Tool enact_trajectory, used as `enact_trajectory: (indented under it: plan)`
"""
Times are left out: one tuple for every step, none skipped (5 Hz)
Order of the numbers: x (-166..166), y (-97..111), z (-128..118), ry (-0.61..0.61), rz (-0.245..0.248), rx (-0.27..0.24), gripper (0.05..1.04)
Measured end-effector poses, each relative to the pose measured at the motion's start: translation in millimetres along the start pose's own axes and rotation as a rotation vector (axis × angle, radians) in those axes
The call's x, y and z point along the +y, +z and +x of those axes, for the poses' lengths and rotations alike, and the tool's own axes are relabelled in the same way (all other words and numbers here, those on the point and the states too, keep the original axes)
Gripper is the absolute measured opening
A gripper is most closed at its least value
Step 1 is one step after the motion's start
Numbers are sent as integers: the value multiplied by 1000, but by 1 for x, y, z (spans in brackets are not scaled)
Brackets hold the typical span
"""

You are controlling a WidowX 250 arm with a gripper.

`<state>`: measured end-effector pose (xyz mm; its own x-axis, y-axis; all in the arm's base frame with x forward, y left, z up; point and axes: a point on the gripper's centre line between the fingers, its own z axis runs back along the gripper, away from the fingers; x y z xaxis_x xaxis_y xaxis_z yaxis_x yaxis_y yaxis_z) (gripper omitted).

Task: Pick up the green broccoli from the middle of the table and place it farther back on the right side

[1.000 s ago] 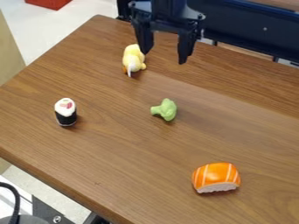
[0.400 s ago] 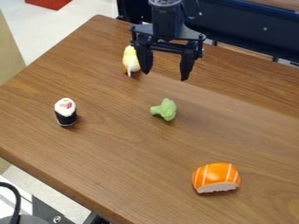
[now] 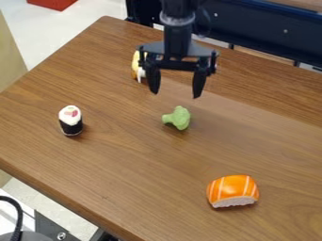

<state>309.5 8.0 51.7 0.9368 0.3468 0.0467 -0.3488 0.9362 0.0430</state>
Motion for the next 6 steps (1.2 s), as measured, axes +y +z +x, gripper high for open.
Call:
enact_trajectory:
  plan:
    - [0,-14,-2,-7,34,-3,1001]
    - [2,-25,-5,-17,57,-12,1001]
    - [4,-30,-7,-8,62,-19,1001]
    - [5,-37,-8,-4,72,-31,1001]
    - [6,-41,-7,-3,76,-45,1001]
    - [8,-48,-8,-15,84,-69,1001]
